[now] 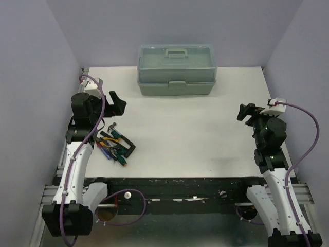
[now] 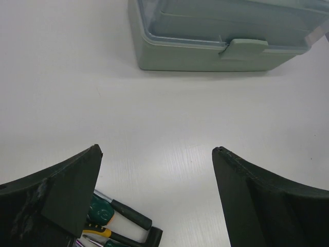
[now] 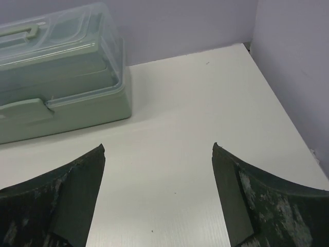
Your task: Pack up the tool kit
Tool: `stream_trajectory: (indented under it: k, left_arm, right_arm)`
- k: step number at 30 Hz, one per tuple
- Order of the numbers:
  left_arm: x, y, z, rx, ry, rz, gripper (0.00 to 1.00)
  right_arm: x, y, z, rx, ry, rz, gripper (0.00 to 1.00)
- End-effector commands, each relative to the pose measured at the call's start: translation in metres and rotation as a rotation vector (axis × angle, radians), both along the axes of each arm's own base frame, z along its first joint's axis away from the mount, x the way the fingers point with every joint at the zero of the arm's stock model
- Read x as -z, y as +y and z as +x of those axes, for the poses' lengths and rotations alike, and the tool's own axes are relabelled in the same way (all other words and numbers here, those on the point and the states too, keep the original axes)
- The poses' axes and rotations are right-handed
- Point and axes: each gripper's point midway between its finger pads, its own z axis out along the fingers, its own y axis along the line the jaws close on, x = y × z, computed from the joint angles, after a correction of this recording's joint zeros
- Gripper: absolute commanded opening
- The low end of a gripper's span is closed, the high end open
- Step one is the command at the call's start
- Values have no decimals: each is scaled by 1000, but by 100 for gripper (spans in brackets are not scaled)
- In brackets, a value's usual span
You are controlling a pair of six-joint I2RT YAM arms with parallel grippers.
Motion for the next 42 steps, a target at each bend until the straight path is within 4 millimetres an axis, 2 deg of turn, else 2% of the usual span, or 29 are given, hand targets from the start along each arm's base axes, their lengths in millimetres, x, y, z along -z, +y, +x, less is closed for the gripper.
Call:
stream_trajectory:
  k: [1,7,10,11,15,18,19,20,23,24,25,26,28,32,36,42]
  left_arm:
    - [-20,7,4,-47,-30,-8,99]
    - [-15,10,21,-98,76,-68,99]
    - [-21,7,37,-96,88,-98,99]
    - [-26,5,45,-98,71,-126,99]
    - [-45,-16,84,-14,15,-250,99]
    - [-37,-28,120,22,69,-293,99]
    - [-39,-32,130,48,69,-310,99]
    - [-32,-38,141,68,93,-343,99]
    - [-36,-53,167,126,92,-418,99]
    - [-45,-54,178,136,56,-414,99]
    - [-43,-51,190,125,55,-397,99]
    - [-45,-69,195,151,74,-374,99]
    - [-35,-73,217,143,99,-319,99]
    - [-23,-68,246,111,134,-269,99]
    - [-5,-64,264,79,158,-236,99]
    - [16,-80,278,103,193,-193,99]
  right_arm:
    - [3,5,-1,-18,17,33,92]
    - [-5,19,10,-82,46,76,92]
    - [-4,30,25,-130,114,112,95]
    - [-3,33,33,-136,145,125,95]
    - [-6,71,67,-324,248,195,95]
    - [-14,95,95,-445,252,257,95]
    - [-11,99,105,-457,260,278,95]
    - [-7,101,118,-462,274,296,95]
    - [-5,105,148,-467,299,319,95]
    - [-1,108,157,-477,313,327,95]
    - [-5,109,167,-481,309,335,95]
    - [0,111,176,-483,322,344,95]
    - [5,114,193,-493,336,358,96]
    - [11,107,222,-439,327,352,96]
    - [16,100,251,-398,320,328,97]
    - [29,107,292,-431,348,321,97]
